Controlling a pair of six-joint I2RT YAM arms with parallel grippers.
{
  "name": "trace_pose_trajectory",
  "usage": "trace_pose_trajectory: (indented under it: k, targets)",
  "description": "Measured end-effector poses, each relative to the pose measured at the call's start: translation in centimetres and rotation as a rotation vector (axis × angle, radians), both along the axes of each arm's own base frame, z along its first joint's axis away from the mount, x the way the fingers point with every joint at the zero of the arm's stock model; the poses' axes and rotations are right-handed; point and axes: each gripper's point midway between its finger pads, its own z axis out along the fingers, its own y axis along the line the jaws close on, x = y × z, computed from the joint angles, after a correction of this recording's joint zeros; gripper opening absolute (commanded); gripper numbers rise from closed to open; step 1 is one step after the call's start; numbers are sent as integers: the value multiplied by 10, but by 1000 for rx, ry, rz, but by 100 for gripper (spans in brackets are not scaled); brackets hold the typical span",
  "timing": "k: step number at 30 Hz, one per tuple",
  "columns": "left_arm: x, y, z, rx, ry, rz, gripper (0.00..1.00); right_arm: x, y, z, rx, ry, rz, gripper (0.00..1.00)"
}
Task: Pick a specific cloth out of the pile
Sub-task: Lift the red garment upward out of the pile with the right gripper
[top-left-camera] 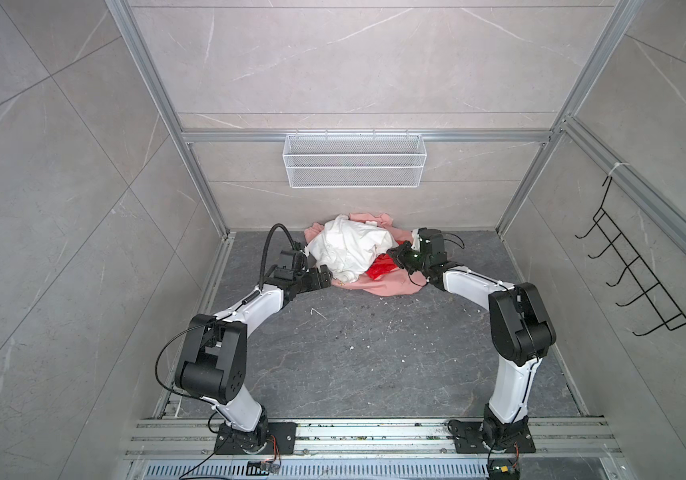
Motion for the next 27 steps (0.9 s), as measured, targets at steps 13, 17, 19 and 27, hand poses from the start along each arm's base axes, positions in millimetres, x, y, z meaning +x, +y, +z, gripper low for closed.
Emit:
trace_pose_trajectory:
  k: [13,17,19,27]
  targets:
    - [-5,2,3,-4,-2,5,99,0,10,34,13,-55,21,0]
    - [-7,3,1,-1,4,7,99,2,14,48,15,-82,35,0]
    - [-7,3,2,-2,3,7,99,3,16,58,17,-102,39,0]
    - [-10,6,9,2,-17,17,99,4,16,100,34,-178,43,0]
